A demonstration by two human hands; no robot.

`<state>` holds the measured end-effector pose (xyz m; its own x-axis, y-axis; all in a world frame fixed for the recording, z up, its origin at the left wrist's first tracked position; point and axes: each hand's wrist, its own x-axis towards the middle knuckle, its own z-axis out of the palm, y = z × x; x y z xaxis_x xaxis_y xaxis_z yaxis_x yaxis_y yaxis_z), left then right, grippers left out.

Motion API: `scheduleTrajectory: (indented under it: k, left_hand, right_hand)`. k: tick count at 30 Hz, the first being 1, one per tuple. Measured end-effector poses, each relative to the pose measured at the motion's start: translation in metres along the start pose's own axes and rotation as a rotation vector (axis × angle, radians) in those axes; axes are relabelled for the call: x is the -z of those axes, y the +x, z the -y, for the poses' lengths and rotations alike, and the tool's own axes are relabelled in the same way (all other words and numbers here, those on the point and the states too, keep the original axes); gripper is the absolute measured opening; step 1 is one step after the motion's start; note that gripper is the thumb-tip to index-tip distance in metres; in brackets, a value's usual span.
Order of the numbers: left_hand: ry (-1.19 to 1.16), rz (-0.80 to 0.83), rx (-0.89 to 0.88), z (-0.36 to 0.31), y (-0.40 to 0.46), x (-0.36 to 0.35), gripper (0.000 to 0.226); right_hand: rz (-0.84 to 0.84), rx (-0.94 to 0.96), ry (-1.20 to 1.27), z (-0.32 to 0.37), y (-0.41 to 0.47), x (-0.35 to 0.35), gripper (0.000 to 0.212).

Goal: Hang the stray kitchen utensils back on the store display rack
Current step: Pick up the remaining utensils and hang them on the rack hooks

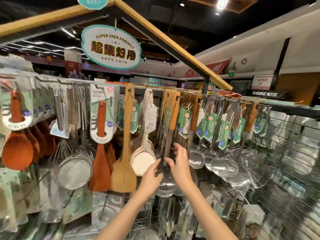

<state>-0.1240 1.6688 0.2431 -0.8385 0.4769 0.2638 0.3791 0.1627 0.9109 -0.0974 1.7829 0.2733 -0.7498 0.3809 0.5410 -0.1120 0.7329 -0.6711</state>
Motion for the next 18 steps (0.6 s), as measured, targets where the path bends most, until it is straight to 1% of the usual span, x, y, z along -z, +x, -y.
scheduleTrajectory:
  k: [2,5,8,10,12,15,18]
  left_hand:
    - [0.022,0.026,0.053,0.011,-0.002,-0.011,0.062]
    - [0.073,0.040,0.064,0.020,-0.001,-0.024,0.064]
    - [0.129,0.027,0.046,0.025,0.007,-0.032,0.065]
    - [0.119,0.031,0.049,0.027,0.014,-0.034,0.066]
    - [0.158,0.022,0.033,0.031,0.021,-0.036,0.068]
    - [0.210,-0.001,0.027,0.036,0.030,-0.038,0.070]
    - [0.221,-0.002,0.034,0.035,0.037,-0.039,0.070]
  right_hand:
    - [0.130,-0.069,-0.008,-0.020,-0.007,-0.013,0.061]
    - [0.196,-0.139,0.018,-0.038,-0.010,-0.027,0.057]
    - [0.136,-0.191,0.045,-0.045,-0.006,-0.034,0.051]
    - [0.082,-0.201,0.066,-0.046,0.001,-0.036,0.046]
    - [0.037,-0.205,0.062,-0.045,0.008,-0.037,0.042]
    - [0.022,-0.209,0.006,-0.045,0.019,-0.037,0.040]
    - [0.024,-0.198,-0.102,-0.047,0.027,-0.038,0.039]
